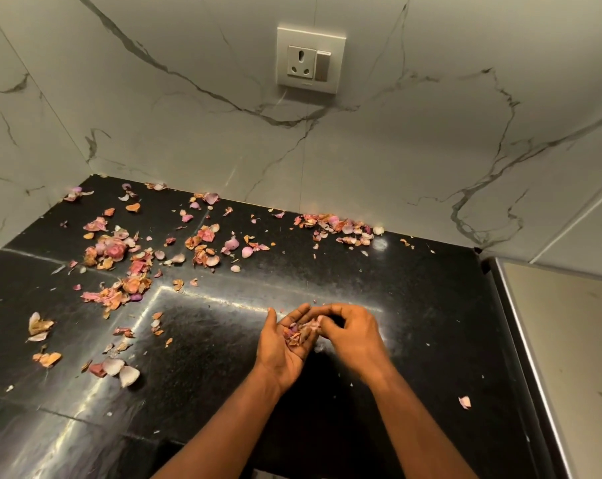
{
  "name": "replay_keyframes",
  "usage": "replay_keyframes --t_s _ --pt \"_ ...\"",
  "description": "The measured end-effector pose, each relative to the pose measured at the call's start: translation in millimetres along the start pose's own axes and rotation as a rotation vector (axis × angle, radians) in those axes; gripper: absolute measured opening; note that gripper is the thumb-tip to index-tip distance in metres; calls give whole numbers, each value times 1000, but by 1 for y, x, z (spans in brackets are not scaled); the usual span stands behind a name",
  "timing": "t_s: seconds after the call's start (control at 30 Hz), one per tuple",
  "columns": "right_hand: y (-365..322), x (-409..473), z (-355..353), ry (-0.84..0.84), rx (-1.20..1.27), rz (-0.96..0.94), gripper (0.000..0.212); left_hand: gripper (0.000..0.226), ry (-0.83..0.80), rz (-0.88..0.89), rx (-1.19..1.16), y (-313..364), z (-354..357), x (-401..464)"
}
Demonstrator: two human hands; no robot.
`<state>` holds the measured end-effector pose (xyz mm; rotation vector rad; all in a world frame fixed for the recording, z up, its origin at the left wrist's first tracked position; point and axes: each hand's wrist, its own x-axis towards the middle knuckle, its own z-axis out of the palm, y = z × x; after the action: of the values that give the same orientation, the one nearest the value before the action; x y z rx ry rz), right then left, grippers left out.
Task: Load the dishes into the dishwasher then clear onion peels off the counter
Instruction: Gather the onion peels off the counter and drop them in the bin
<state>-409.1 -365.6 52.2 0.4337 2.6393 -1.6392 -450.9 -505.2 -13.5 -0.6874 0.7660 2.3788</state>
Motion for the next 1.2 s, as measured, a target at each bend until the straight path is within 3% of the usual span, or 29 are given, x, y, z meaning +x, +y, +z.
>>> replay_keyframes --t_s 0.07,0.27,0.4,0.5,0.6,0.87,1.2 --pt "-9 -5 6 -17 -82 -74 38 74 -37 -16 14 -8 7 -2" --pt "-5 -16 0 123 -176 -204 24 63 -79 -7 -11 -18 19 2" --pt "8 -14 -14 113 -96 -80 30 50 9 117 -85 2 10 7" --pt "26 -11 -10 52 -280 45 20 50 48 190 -150 27 -5 4" --pt "37 -11 10 -54 -466 113 27 51 79 225 -177 43 -15 3" --pt "21 9 50 -33 -555 -5 18 48 108 242 -207 52 -23 -8" --pt "10 12 82 -141 -697 -39 14 52 132 228 -249 56 -40 -17"
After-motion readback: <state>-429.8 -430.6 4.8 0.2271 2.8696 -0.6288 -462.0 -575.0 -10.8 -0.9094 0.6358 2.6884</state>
